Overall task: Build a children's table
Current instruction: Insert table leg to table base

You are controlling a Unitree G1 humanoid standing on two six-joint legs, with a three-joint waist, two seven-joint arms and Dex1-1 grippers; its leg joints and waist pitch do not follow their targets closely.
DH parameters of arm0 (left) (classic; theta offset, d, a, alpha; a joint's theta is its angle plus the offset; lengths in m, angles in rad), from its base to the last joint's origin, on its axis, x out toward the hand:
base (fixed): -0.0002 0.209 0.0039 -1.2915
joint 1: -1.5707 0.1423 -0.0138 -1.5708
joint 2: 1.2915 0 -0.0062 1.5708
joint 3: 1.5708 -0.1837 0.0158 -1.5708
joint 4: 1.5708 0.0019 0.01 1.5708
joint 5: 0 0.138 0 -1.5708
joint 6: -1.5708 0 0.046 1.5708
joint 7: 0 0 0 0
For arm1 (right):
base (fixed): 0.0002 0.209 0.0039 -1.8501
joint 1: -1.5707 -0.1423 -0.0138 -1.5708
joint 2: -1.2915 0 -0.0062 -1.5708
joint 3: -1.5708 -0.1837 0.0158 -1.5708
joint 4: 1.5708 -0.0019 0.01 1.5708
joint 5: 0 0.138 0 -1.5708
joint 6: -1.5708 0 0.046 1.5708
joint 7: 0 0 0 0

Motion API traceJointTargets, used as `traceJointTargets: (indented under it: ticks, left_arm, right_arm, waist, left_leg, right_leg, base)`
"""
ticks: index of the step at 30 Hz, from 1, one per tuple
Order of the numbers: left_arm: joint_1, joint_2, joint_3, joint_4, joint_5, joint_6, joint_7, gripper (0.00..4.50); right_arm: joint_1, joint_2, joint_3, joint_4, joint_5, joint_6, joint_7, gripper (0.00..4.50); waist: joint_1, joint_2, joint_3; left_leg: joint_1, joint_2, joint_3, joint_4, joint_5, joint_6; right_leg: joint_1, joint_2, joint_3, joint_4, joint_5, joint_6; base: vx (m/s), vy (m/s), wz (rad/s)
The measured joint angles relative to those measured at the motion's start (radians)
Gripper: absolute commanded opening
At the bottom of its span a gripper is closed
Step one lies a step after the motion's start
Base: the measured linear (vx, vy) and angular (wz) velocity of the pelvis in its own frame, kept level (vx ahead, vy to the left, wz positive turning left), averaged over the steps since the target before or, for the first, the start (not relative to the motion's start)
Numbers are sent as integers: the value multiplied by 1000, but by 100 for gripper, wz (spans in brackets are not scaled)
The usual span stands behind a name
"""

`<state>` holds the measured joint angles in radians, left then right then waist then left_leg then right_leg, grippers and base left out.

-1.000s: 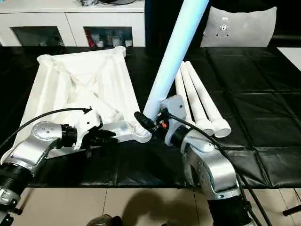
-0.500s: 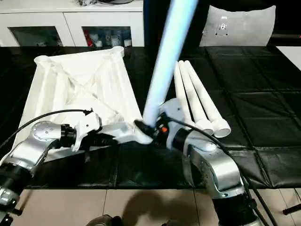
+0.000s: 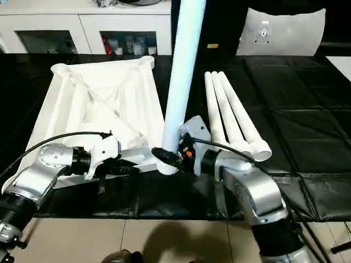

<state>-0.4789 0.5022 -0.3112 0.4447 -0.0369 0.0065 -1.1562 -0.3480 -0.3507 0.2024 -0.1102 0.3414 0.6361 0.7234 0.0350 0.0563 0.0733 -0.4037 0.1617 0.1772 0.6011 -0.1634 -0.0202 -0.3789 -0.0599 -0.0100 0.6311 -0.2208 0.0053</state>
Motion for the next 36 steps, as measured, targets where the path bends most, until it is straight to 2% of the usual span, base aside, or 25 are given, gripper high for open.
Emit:
traceJointTargets:
  ticks: [9, 18, 32, 36]
  left_arm:
    - [21, 8, 4, -39, -4, 13, -20, 0]
    - [46, 26, -5, -78, -3, 22, -46, 0]
    - [47, 19, -6, -80, 13, 10, -31, 0]
    - [47, 11, -6, -73, 15, 7, -21, 0]
  right_arm:
    - [-53, 0, 6, 73, -21, -16, 17, 191]
    - [-73, -15, 43, 113, -39, -29, 49, 191]
    - [-61, -20, 43, 111, -40, -35, 55, 191]
    - [-37, -3, 24, 114, -38, -54, 44, 191]
  waist:
    - [1, 0, 0]
    - [-1, -16, -9]
    - [3, -17, -11]
    - [5, -15, -13]
  left_leg:
    - [-1, 0, 0, 0, 0, 0]
    - [0, 1, 1, 0, 0, 0]
    - [1, 1, 1, 0, 0, 0]
    - [1, 0, 1, 0, 0, 0]
  right_leg:
    - [0, 0, 0, -1, -2, 0]
    - [0, 0, 0, -1, -2, 0]
    - [1, 0, 0, -1, -1, 0]
    - [2, 0, 0, -1, -1, 0]
  base:
    - [0, 0, 0]
    - [0, 0, 0]
    - [0, 0, 0]
    - [0, 0, 0]
